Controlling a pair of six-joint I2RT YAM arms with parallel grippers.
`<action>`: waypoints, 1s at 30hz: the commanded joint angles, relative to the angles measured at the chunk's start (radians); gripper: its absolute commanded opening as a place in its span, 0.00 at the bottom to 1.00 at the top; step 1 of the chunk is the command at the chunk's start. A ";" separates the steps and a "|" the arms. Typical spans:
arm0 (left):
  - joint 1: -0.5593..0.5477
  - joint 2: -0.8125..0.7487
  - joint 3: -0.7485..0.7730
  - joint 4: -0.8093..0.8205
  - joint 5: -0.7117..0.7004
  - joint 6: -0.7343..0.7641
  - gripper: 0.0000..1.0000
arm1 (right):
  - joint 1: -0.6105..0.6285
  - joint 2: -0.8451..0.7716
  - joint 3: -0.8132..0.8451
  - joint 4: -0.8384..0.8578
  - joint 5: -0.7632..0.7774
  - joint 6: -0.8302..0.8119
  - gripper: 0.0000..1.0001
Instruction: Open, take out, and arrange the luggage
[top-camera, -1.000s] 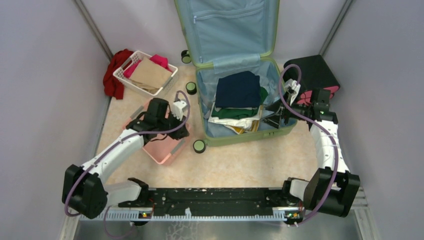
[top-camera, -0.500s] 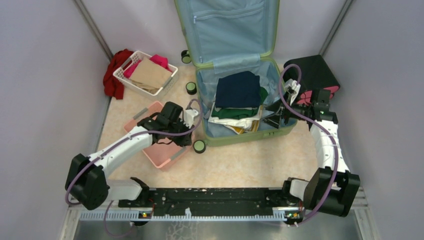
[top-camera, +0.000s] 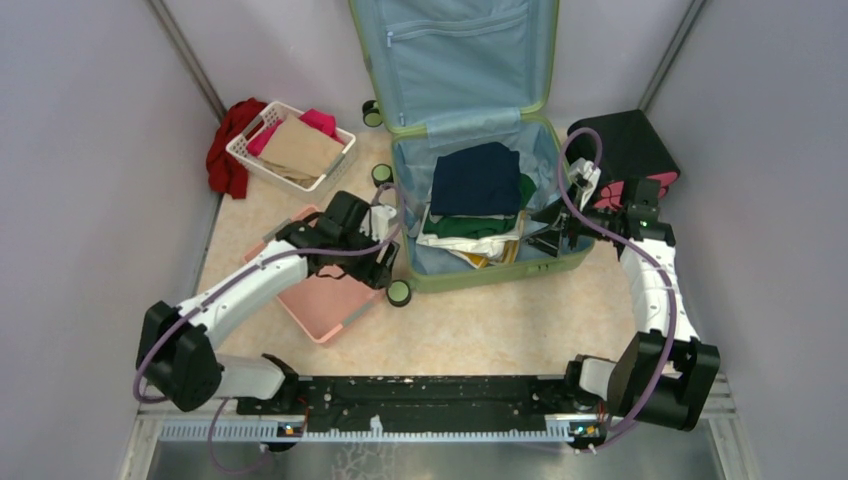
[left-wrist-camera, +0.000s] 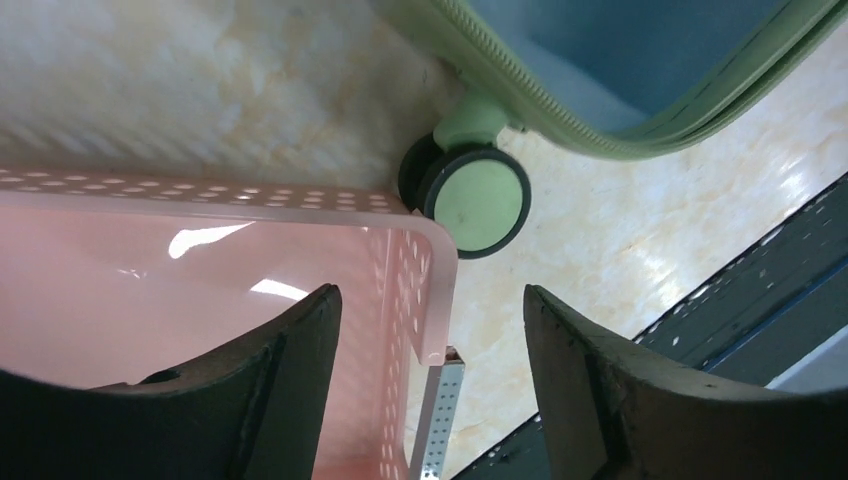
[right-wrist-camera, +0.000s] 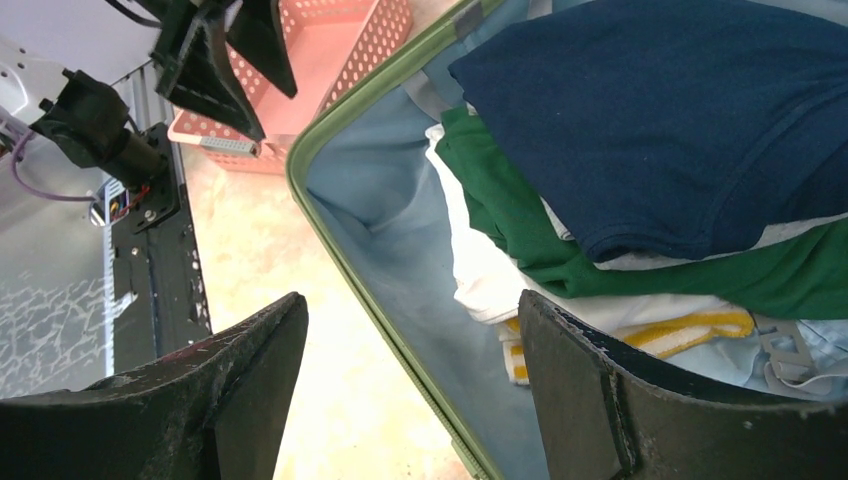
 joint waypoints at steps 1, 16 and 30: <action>-0.002 -0.113 0.071 0.054 -0.034 -0.071 0.78 | -0.003 -0.003 0.005 0.018 -0.045 -0.042 0.77; 0.046 -0.267 -0.158 0.951 0.018 -0.611 0.97 | 0.159 0.089 0.157 0.073 0.187 0.046 0.71; 0.061 0.059 -0.007 0.970 -0.046 -0.848 0.80 | 0.317 0.474 0.459 0.084 0.635 0.302 0.27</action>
